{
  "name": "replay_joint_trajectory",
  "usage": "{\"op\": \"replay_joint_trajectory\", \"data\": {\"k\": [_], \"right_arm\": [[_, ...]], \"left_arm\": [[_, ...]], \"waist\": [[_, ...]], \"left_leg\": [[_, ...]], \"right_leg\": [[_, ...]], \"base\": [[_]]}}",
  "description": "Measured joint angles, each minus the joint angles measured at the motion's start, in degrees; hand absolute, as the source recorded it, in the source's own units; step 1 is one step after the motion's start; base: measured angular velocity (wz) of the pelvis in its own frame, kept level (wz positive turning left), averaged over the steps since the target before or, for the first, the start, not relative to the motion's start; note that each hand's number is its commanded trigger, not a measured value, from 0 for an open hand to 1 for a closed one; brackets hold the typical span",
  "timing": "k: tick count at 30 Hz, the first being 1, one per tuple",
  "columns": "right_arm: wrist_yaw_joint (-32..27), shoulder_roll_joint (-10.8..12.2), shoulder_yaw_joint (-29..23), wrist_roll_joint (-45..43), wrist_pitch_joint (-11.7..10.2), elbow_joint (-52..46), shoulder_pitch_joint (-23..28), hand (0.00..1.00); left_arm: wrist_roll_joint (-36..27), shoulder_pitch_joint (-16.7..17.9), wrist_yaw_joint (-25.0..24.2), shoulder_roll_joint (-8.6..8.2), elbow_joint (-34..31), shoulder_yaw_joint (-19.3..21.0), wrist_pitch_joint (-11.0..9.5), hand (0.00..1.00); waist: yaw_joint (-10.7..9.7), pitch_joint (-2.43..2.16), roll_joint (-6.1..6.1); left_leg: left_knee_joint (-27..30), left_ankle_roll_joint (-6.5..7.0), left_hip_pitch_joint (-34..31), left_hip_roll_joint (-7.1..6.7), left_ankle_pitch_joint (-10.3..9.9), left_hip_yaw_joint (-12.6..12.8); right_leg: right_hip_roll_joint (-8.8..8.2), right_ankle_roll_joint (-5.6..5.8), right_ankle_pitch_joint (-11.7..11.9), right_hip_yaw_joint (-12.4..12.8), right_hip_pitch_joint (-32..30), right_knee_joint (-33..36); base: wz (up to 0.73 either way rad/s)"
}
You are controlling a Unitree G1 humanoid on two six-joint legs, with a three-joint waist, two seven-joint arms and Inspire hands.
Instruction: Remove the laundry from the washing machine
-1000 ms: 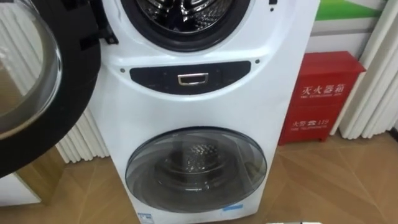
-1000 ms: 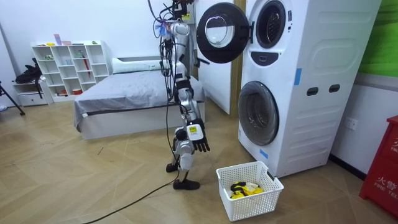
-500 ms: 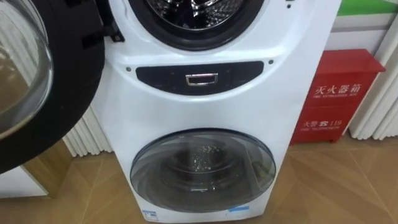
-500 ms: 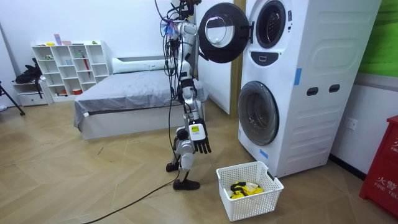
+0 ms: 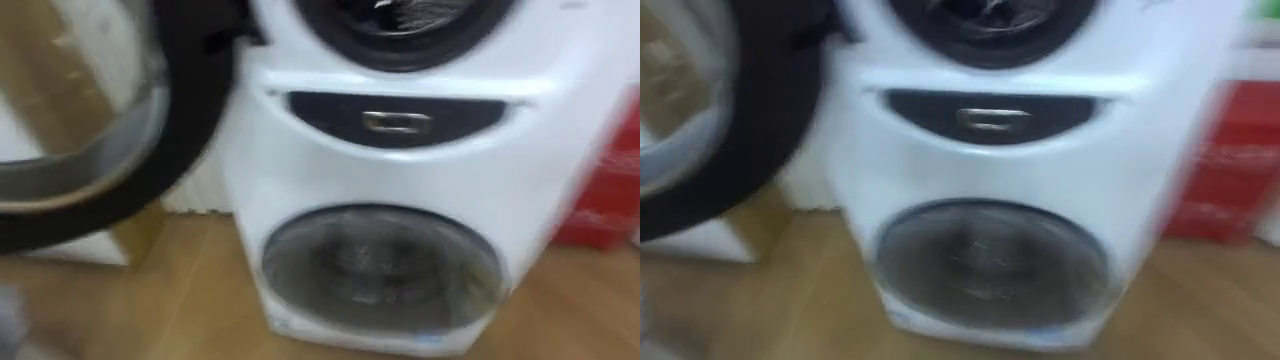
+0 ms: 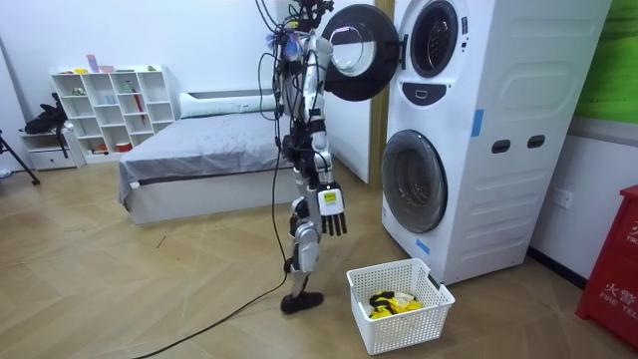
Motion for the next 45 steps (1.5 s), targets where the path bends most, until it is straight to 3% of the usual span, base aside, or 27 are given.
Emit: {"op": "replay_joint_trajectory", "data": {"k": [2, 4, 5, 7, 8, 9, 12, 14, 16, 18, 20, 24, 25, 26, 28, 30, 32, 34, 36, 39, 41, 43, 45], "right_arm": [[-0.23, -0.12, 0.96, -0.45, 0.51, -0.18, 0.12, 0.00], [-0.31, 0.25, 2.10, -1.06, 1.96, 0.23, -0.25, 0.00], [0.17, 0.64, 3.02, -1.10, 3.06, 0.34, -0.73, 0.00], [1.31, 0.67, 4.20, -0.99, 4.55, 0.28, -1.19, 0.00], [1.62, 0.65, 4.96, -0.76, 5.50, 0.25, -1.29, 0.00], [1.70, 0.63, 6.01, -0.71, 6.15, 0.26, -1.32, 0.00], [2.14, 0.56, 7.01, 0.14, 6.17, 0.28, -1.68, 0.00], [2.03, 0.23, 8.85, 1.66, 6.16, 0.33, -2.09, 0.00], [2.00, 0.08, 9.39, 1.95, 6.09, 0.33, -2.23, 0.00], [1.86, -0.28, 9.56, 2.75, 5.96, 0.31, -1.92, 0.00], [1.73, -0.52, 10.22, 3.19, 5.95, 0.30, -2.06, 0.00], [1.57, -0.20, 11.65, 4.44, 6.09, 0.08, -2.15, 0.00], [1.50, -0.21, 12.11, 5.37, 6.19, -0.27, -1.97, 0.00], [1.24, -0.29, 12.90, 5.84, 6.23, -0.67, -1.91, 0.00], [0.11, -0.44, 13.77, 5.81, 6.81, -2.11, -1.67, 0.00], [-0.79, -0.27, 15.24, 5.93, 7.44, -2.45, -1.68, 0.00], [-1.08, 0.14, 15.04, 6.41, 7.39, -2.21, -1.78, 0.00], [-1.13, 0.37, 15.61, 7.02, 7.31, -2.30, -2.27, 0.00], [-1.63, 0.17, 17.14, 7.73, 7.30, -2.35, -3.11, 0.00], [-1.73, 0.07, 17.33, 8.07, 7.31, -2.34, -3.09, 0.00], [-1.70, 0.10, 17.46, 8.62, 7.30, -2.35, -3.11, 0.00], [-1.77, -0.09, 17.87, 8.90, 7.29, -2.36, -3.23, 0.00], [-1.85, -0.40, 17.77, 9.55, 6.61, -2.53, -3.37, 0.00]], "left_arm": [[2.64, 0.09, -0.17, -0.99, -0.25, -2.27, 0.45, 0.00], [3.26, 1.29, -0.81, -3.45, -3.55, -2.56, 1.42, 0.00], [3.10, 2.54, -1.19, -4.38, -5.92, -2.41, 1.67, 0.00], [3.14, 4.30, -1.22, -5.82, -9.29, -2.30, 3.09, 0.00], [3.21, 5.19, -1.49, -6.40, -10.87, -2.35, 4.23, 0.00], [3.42, 6.46, -2.35, -6.64, -12.11, -2.47, 5.17, 0.00], [3.40, 9.28, -4.81, -6.92, -14.21, -2.72, 6.45, 0.00], [3.42, 9.88, -5.84, -7.52, -15.26, -4.74, 7.45, 0.00], [3.42, 10.00, -7.56, -8.94, -15.65, -5.09, 7.61, 0.00], [3.39, 10.40, -9.82, -9.60, -15.72, -6.80, 7.68, 0.00], [3.28, 11.13, -12.32, -9.65, -16.84, -7.38, 7.68, 0.00], [1.67, 15.60, -15.98, -10.29, -21.76, -7.62, 7.68, 0.00], [1.30, 16.29, -17.27, -10.68, -22.95, -8.20, 7.68, 0.00], [1.15, 16.29, -18.65, -10.94, -23.42, -9.18, 7.67, 0.00], [-0.17, 16.29, -20.18, -11.37, -23.94, -11.10, 7.65, 0.00], [-1.16, 16.26, -22.91, -11.51, -23.94, -13.83, 7.43, 0.00], [-2.07, 16.10, -26.10, -11.81, -23.93, -16.54, 6.49, 0.00], [-3.68, 16.12, -28.81, -13.54, -23.77, -18.00, 6.43, 0.00], [-6.55, 16.16, -31.32, -14.85, -23.52, -19.71, 6.38, 0.00], [-9.60, 16.20, -33.55, -15.13, -23.54, -20.14, 6.12, 0.00], [-11.24, 16.19, -35.61, -15.15, -23.60, -20.17, 5.59, 0.00], [-11.18, 16.10, -37.23, -15.39, -23.64, -20.37, 5.13, 0.00], [-11.13, 15.60, -39.97, -15.48, -23.66, -21.62, 4.72, 0.00]], "waist": [[-1.02, -0.03, 0.14], [-2.34, -0.26, 0.38], [-2.59, -0.44, 0.22], [-2.60, -0.50, 0.32], [-2.61, -0.68, 0.25], [-2.64, -1.45, 0.07], [-3.03, -1.93, -0.06], [-3.55, -2.07, 0.23], [-3.54, -2.40, 0.68], [-3.54, -2.97, 1.41], [-3.54, -2.94, 1.47], [-3.55, -3.21, 0.98], [-3.54, -3.23, 1.00], [-3.54, -3.25, 0.99], [-3.13, -3.30, 0.93], [-2.90, -3.85, -0.36], [-2.52, -3.89, -0.79], [-2.65, -3.97, -0.91], [-2.49, -3.79, -0.58], [-2.68, -3.64, -0.04], [-4.14, -3.57, 0.35], [-4.64, -3.40, 0.54], [-5.36, -3.23, 0.84]], "left_leg": [[-1.07, 0.02, 2.55, -0.54, -0.02, 1.96], [-3.45, 0.19, 4.39, -0.81, -0.18, 2.13], [-4.93, 1.43, 4.83, -0.83, 0.27, 2.79], [-5.09, 1.84, 4.94, -0.37, 0.51, 4.17], [-5.20, 2.00, 5.18, -0.14, 0.60, 5.20], [-5.32, 2.11, 5.36, -0.12, 0.66, 5.76], [-5.77, 2.36, 6.55, -0.04, 0.80, 6.57], [-5.85, 2.83, 6.63, 0.04, 0.92, 6.59], [-5.88, 2.82, 6.17, 0.11, 0.84, 7.11], [-5.87, 2.80, 6.41, 0.76, 0.87, 10.72], [-5.82, 2.93, 6.79, 0.65, 0.96, 12.32], [-5.79, 2.95, 6.74, 0.87, 1.00, 13.26], [-5.82, 2.91, 6.76, 1.34, 1.01, 14.77], [-5.92, 2.79, 6.69, 1.45, 1.08, 16.25], [-6.18, 2.27, 6.66, 0.70, 1.17, 16.82], [-5.98, -2.41, 6.51, -0.52, 1.17, 14.73], [-3.79, -1.90, 5.65, -1.28, 0.96, 10.09], [-4.83, -1.90, 6.32, -1.14, 0.62, 11.84], [-6.30, -1.74, 7.32, 0.04, 0.93, 16.15], [-6.78, -1.62, 7.96, 0.75, 1.05, 17.97], [-6.76, -1.47, 7.88, 0.79, 1.01, 18.15], [-6.41, -0.72, 7.67, 0.71, 1.13, 18.50], [-6.29, -0.05, 7.12, 0.76, 1.52, 18.19]], "right_leg": [[0.02, 0.50, 1.74, -1.59, -1.19, -0.77], [0.11, 0.56, 2.07, -1.78, -1.37, 0.85], [0.31, 0.48, 2.46, -1.63, -1.79, 1.38], [0.65, 0.36, 3.55, -1.68, -2.09, 1.35], [0.69, 0.30, 4.12, -2.12, -2.14, 1.35], [0.69, 0.30, 4.46, -2.45, -2.20, 1.23], [0.62, 0.22, 5.00, -4.31, -1.48, 1.14], [0.82, -0.20, 5.90, -7.23, -0.35, 0.27], [1.25, -0.25, 5.83, -9.34, -0.15, 0.72], [1.34, -0.42, 5.20, -10.85, -0.21, 1.46], [0.69, -0.35, 5.17, -11.46, -0.46, 1.30], [1.14, -0.31, 4.93, -12.52, -0.15, 1.95], [1.06, -0.57, 4.47, -13.23, -0.21, 2.99], [1.09, -0.07, 3.61, -13.63, -0.19, 3.90], [0.77, -0.60, 2.66, -14.91, -0.38, 4.05], [-0.50, -1.49, 3.44, -15.40, -1.06, 2.43], [-0.64, -1.31, 3.31, -13.32, -2.23, 4.27], [-0.30, -1.07, 2.66, -12.33, -2.19, 4.32], [0.29, -0.89, 2.46, -11.70, -1.49, 3.16], [1.08, -0.63, 1.21, -11.83, -0.83, 3.79], [1.77, -0.42, 0.24, -12.03, 0.91, 3.89], [2.12, -2.11, 0.25, -12.03, 1.64, 2.32], [2.49, -2.97, -0.16, -11.15, 0.74, 2.21]], "base": [[0.33], [0.42], [0.15], [-0.13], [-0.21], [-0.24], [-0.18], [0.13], [0.09], [0.14], [0.07], [-0.06], [0.10], [0.16], [0.10], [0.07], [0.03], [-0.19], [-0.46], [-0.45], [-0.33], [-0.27], [-0.13]]}}
